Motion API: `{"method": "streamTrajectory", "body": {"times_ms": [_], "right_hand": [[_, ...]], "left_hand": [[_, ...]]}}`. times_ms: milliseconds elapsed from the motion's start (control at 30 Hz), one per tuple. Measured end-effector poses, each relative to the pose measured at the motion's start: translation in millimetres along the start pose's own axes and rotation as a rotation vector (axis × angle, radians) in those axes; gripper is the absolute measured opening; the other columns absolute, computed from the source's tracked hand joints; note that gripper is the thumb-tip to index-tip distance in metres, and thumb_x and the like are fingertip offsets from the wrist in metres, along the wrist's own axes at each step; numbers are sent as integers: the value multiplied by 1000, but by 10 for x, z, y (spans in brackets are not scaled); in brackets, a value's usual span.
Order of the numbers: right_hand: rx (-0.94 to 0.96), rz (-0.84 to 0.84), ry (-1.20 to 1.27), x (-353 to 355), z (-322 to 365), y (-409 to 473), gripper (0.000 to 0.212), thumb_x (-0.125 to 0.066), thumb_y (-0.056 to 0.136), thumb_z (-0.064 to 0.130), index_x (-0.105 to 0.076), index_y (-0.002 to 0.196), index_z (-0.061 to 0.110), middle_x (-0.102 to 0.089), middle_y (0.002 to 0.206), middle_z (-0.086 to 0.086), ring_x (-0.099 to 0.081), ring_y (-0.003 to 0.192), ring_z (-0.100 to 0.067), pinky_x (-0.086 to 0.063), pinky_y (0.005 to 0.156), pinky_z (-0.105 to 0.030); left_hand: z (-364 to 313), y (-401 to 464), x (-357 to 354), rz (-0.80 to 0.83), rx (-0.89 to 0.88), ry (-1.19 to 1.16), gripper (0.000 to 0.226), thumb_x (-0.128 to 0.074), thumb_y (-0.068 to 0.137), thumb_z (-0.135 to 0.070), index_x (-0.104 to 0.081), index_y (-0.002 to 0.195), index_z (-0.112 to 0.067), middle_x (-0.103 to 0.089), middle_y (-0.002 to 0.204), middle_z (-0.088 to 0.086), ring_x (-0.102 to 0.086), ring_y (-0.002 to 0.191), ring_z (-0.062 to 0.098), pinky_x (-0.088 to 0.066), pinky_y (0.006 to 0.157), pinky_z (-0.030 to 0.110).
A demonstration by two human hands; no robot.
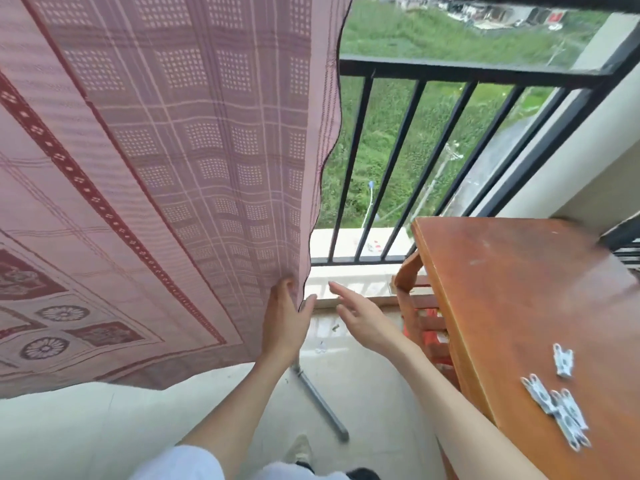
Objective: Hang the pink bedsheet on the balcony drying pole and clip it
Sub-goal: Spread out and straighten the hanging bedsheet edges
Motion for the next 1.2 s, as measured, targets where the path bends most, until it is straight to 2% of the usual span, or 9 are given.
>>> {"method": "streamTrajectory", "body": {"times_ms": [133, 267, 333, 400, 567, 733, 867, 1033, 1200], "right_hand": [[102, 167, 51, 30, 111, 359, 56, -31, 95, -1, -32, 143, 28, -37, 147, 9, -33, 135, -7, -24, 100, -13], [204, 326, -4, -4, 151, 591, 59, -30, 94, 2, -32, 142, 36, -42, 127, 26, -37, 120, 5, -22, 85, 7], [244, 373, -19, 15, 161, 668, 53, -31, 96, 7, -32, 142, 35, -46, 121, 26, -41, 115, 3, -29, 89, -2], [280, 368, -53, 100, 199, 781, 45, -35, 99, 17, -33, 143, 27, -47, 136, 11, -45, 121, -9, -35, 97, -21], [426, 387, -256, 101, 539, 1107, 50, -46, 96, 30, -35, 142, 16, -44, 144, -4, -48, 125, -21, -39, 100, -33], [549, 415, -346, -193, 841, 1310, 22, -45, 94, 19, -64, 100, 9, -66, 111, -14, -61, 102, -30, -47, 78, -35], [515, 414, -436, -304, 662, 1421, 28, -46, 95, 21, -63, 82, 3, -66, 95, -21, -59, 92, -37, -40, 68, -34], [496, 245, -303, 148, 614, 1548, 32, -45, 94, 12, -45, 63, 11, -56, 68, -12, -49, 68, -31, -15, 57, -34], [510, 186, -237, 436, 612, 1475, 42, -48, 91, 8, -37, 51, 17, -47, 50, 0, -40, 52, -21, -26, 50, -28]], "left_hand": [[-73, 77, 35, -156, 144, -44, 48, -61, 83, -42, -46, 114, -9, -57, 114, 10, -54, 106, 29, -36, 75, 27], [-109, 44, 57, -302, 219, -38, 35, -58, 87, -38, -49, 107, -11, -61, 100, 5, -57, 87, 23, -38, 69, 26], [-141, 0, 55, -366, 241, -57, 17, -52, 91, -28, -50, 95, -12, -59, 81, -1, -58, 68, 17, -38, 57, 16], [-178, -61, 58, -415, 263, -85, 15, -45, 95, -24, -47, 81, -18, -53, 68, -8, -57, 55, 7, -35, 45, 8], [-51, -248, 104, -514, 360, -44, 14, -47, 94, -20, -47, 80, -16, -65, 83, 13, -61, 82, 31, -43, 65, 34], [162, -504, 226, -635, 499, 9, 19, -55, 89, -19, -49, 75, -7, -67, 80, 16, -60, 81, 37, -41, 62, 35], [287, -595, 230, -678, 594, -38, 20, -55, 86, -17, -43, 72, -9, -63, 73, 13, -56, 79, 36, -30, 59, 32], [370, -659, 268, -754, 687, -143, 16, -51, 88, -16, -43, 77, -7, -68, 83, 20, -60, 88, 37, -46, 77, 43], [258, -543, 99, -741, 679, -206, 17, -51, 88, -15, -41, 76, -8, -68, 84, 21, -61, 87, 36, -47, 75, 42]]}}
Point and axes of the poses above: each hand's wrist, its own y-axis towards the middle knuckle, its own x-axis out of the back of the hand, z = x × y, the point moved 9 cm from there along y, towards the middle knuckle
